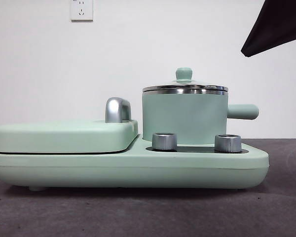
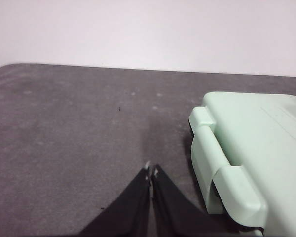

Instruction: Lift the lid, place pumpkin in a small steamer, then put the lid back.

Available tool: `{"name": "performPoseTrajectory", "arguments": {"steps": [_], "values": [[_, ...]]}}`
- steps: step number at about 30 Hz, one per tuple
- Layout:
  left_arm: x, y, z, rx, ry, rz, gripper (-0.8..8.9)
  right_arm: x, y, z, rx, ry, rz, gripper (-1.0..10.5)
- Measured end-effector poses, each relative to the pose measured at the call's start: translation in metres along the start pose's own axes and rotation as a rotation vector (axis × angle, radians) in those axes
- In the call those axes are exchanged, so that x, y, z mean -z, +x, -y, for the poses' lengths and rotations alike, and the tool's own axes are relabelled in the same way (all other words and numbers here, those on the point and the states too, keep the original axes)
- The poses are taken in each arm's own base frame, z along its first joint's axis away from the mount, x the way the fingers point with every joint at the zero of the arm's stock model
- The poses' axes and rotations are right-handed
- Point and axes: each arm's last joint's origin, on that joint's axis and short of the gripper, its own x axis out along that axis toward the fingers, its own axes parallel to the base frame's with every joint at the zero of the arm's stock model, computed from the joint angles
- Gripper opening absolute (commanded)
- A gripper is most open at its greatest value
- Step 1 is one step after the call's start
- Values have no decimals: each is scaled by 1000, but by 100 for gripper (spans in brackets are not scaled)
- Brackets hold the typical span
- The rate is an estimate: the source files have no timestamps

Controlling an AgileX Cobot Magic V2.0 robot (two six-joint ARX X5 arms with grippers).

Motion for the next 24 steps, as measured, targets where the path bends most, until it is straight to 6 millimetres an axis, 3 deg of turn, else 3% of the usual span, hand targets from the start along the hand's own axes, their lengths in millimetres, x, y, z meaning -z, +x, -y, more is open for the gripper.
{"name": "performPoseTrajectory", "arguments": {"steps": [24], "values": [[3, 0, 0, -3, 1, -33, 7, 0, -1, 0, 8, -19, 3, 19]]}}
